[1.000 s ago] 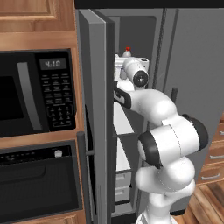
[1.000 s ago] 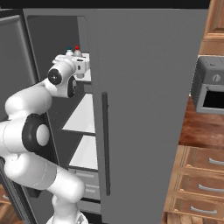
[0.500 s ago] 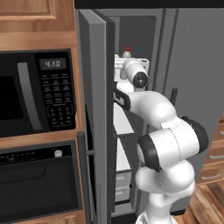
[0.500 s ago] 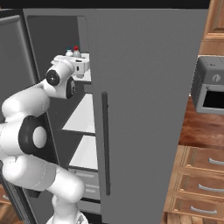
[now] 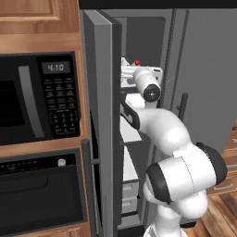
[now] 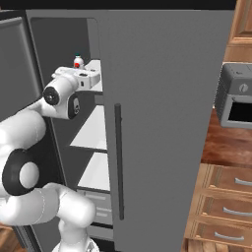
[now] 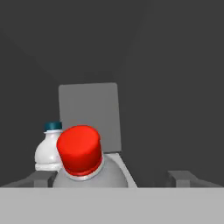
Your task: Take the bottled waters from the counter and place them in the freezer to freeze. Close the freezer door after placing the bottles.
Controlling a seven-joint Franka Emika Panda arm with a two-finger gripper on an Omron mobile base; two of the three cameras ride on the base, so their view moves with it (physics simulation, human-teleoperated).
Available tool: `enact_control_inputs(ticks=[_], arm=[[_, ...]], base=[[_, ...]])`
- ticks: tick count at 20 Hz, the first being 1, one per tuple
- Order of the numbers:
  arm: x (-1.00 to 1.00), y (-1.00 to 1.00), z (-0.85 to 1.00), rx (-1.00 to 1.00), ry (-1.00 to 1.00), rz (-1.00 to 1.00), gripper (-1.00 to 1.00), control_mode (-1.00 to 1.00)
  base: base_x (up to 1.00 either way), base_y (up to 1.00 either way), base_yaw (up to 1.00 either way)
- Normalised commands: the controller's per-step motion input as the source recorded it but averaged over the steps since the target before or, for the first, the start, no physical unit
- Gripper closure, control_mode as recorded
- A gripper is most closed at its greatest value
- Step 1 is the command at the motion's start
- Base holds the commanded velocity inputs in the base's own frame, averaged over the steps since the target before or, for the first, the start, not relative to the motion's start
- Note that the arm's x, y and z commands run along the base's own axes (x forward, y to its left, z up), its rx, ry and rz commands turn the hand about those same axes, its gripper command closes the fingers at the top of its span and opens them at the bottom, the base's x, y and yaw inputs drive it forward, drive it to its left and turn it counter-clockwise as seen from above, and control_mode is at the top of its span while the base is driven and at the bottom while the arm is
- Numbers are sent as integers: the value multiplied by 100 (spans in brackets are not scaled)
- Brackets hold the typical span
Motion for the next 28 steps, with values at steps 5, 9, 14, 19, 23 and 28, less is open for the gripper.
enact_control_inputs(ticks=[5,9,14,19,23,28], arm=[[94,-24,0,0,2,-27,-100,-100],[84,-7,0,0,3,-24,-100,-100],[100,-2,0,0,2,-23,-100,-100],[6,1,18,4,1,-5,-100,-100],[-2,1,10,0,0,0,-100,-100],[13,0,0,0,0,4,-100,-100]], base=[[0,0,0],[0,0,0],[0,0,0],[0,0,0],[0,0,0],[0,0,0]])
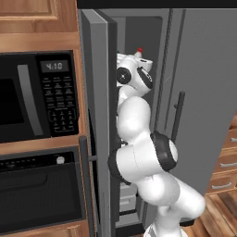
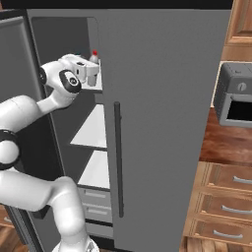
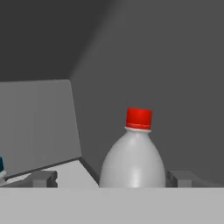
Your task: Take the bottled waters from the counter and place them in the freezer to freeze. Close the freezer door after placing the bottles.
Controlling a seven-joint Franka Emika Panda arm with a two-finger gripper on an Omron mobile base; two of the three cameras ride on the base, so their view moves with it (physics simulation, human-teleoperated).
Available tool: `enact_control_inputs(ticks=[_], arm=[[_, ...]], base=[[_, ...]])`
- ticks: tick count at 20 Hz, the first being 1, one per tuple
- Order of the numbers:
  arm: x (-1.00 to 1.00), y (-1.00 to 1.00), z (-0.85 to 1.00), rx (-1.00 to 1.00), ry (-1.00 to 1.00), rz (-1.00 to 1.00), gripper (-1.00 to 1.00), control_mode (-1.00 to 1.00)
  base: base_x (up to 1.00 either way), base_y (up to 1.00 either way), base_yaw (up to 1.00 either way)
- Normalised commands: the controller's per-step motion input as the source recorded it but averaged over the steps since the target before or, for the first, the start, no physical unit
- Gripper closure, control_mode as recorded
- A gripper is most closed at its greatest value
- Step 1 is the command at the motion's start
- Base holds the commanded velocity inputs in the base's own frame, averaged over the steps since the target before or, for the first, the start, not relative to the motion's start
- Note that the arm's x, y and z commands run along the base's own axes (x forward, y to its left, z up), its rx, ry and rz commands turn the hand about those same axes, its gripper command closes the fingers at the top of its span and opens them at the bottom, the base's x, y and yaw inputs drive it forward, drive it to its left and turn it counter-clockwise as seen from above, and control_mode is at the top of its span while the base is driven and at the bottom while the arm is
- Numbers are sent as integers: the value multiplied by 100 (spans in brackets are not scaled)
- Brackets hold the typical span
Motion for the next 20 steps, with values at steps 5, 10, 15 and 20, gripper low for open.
enact_control_inputs(ticks=[5,10,15,20], arm=[[0,0,0,1,0,19,-100,-100],[-6,0,3,0,-2,25,-100,-100],[0,0,3,0,0,11,-100,-100],[-40,0,18,0,-8,0,-100,-100]], base=[[0,0,0],[0,0,0],[0,0,0],[0,0,0]])
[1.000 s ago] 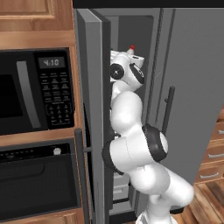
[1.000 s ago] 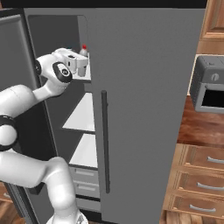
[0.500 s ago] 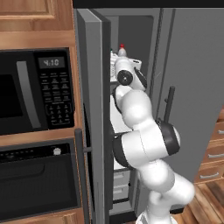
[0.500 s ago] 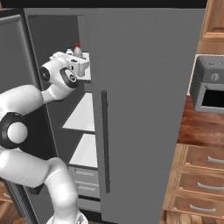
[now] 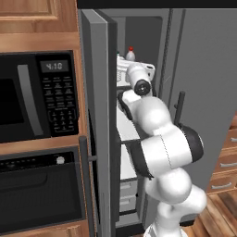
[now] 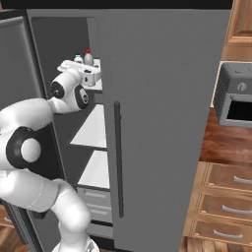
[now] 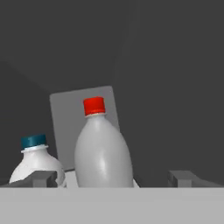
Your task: Take the bottled waters from the counter and place them in the freezer to freeze. Close the freezer door after placing the bottles.
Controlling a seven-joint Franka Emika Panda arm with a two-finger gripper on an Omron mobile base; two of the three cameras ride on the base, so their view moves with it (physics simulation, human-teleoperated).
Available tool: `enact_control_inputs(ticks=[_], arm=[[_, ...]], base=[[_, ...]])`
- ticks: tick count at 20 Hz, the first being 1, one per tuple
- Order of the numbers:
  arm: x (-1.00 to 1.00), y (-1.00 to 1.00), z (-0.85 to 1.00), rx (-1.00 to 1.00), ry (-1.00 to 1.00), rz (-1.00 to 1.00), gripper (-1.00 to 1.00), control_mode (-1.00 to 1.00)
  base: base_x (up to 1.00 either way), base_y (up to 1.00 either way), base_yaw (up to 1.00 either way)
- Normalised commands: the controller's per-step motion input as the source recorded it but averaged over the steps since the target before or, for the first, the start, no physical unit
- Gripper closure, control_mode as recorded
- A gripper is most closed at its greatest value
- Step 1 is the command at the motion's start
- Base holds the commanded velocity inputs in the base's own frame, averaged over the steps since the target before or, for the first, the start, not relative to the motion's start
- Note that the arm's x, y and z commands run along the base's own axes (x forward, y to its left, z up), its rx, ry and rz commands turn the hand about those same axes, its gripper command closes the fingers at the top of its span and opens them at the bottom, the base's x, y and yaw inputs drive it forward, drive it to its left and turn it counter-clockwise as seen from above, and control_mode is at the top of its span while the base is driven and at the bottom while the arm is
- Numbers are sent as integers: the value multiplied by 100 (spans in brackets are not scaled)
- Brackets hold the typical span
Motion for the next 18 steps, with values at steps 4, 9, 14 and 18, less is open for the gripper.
enact_control_inputs(ticks=[4,9,14,18], arm=[[-96,6,67,3,-10,-1,-100,-100],[-100,0,89,26,0,-5,-100,-100],[-100,0,93,41,21,-10,-100,-100],[-100,0,53,42,52,-14,-100,-100]], base=[[0,0,0],[0,0,0],[0,0,0],[0,0,0]])
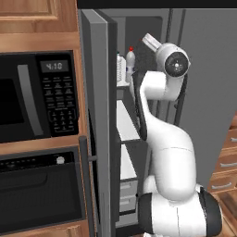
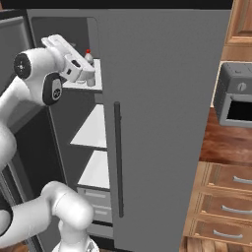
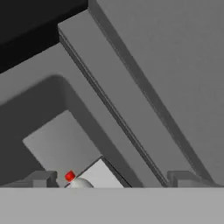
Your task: Take the bottled waters from the counter and place them in the freezer to freeze. Close the freezer door after placing the bottles.
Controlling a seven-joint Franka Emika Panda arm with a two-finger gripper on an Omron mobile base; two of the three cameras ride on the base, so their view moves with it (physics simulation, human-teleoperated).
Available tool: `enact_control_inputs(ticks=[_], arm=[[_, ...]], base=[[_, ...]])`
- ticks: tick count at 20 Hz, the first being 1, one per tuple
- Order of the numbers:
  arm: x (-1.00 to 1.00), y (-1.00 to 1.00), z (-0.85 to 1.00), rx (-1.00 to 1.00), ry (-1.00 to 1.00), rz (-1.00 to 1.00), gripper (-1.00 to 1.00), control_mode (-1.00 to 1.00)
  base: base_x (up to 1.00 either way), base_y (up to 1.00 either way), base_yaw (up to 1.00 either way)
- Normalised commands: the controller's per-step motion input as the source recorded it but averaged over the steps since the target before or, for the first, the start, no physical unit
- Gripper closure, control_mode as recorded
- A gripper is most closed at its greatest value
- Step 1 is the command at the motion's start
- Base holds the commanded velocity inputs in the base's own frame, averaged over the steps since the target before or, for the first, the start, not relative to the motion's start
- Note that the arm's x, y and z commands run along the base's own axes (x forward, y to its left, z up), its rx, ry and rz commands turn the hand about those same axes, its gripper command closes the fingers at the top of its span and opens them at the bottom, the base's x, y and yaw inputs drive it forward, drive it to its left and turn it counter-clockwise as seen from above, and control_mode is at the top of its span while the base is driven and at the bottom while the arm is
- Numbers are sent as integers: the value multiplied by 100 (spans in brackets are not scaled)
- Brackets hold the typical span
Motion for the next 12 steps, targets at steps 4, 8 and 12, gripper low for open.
enact_control_inputs(ticks=[4,8,12], arm=[[-100,19,-70,12,48,-1,-100,-100],[-100,22,-100,0,44,0,-100,-100],[-100,-48,-100,6,4,0,-100,-100]], base=[[0,0,0],[0,0,0],[0,0,0]])
